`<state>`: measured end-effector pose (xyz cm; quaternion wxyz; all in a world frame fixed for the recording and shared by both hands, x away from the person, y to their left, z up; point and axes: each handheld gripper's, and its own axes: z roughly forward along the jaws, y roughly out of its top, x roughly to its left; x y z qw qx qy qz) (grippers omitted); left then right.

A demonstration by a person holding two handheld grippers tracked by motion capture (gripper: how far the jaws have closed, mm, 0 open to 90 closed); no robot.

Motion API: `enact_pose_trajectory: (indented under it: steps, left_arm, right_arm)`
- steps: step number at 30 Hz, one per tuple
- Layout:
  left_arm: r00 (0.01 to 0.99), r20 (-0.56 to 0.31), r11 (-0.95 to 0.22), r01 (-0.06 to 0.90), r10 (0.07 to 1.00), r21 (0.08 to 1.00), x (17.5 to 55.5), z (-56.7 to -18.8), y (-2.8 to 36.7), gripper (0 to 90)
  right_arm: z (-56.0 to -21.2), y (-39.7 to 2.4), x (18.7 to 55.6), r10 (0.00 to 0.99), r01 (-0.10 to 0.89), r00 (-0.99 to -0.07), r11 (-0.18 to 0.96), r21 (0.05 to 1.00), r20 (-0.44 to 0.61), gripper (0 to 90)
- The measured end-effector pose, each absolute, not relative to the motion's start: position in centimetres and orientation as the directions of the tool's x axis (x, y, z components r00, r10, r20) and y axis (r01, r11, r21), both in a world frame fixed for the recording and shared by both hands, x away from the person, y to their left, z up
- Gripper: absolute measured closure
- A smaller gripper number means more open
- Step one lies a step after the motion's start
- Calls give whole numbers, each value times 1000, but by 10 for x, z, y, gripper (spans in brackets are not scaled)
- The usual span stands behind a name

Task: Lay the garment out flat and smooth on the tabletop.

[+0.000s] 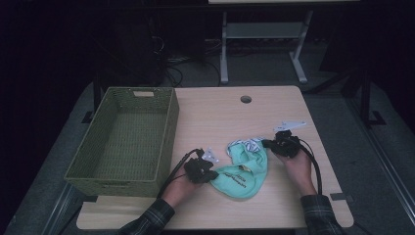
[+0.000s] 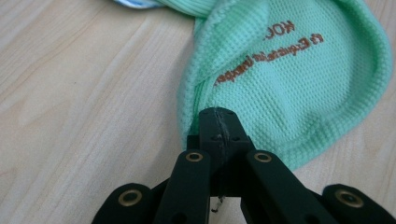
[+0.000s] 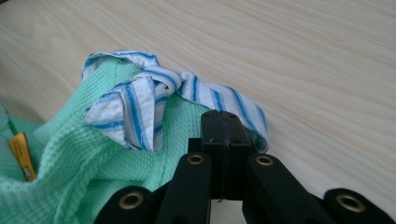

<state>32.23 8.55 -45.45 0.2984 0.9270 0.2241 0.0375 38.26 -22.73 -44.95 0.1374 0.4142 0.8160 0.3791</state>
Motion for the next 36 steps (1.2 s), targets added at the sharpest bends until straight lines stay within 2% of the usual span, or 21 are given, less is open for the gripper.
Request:
enact_pose_trajectory:
  steps: [20,25,31,36]
  left_arm:
    - [896,-66,-720,395,439,571,322,-454,85,890]
    - [890,-96,-689,410,446,598,325,-448,87,799]
    - [875,-57,-636,392,481,665,333,-431,86,694]
    - [857,-51,-615,408,513,674,351,-435,78,615]
  right_arm:
    - [-467,-252,391,839,641,-531,311,702,114,898]
    - [-465,-252,389,834,632,-539,306,712,120,892]
    - [-466,-253,390,831,632,-541,297,716,133,890]
    - [-465,-251,389,831,632,-542,303,713,127,891]
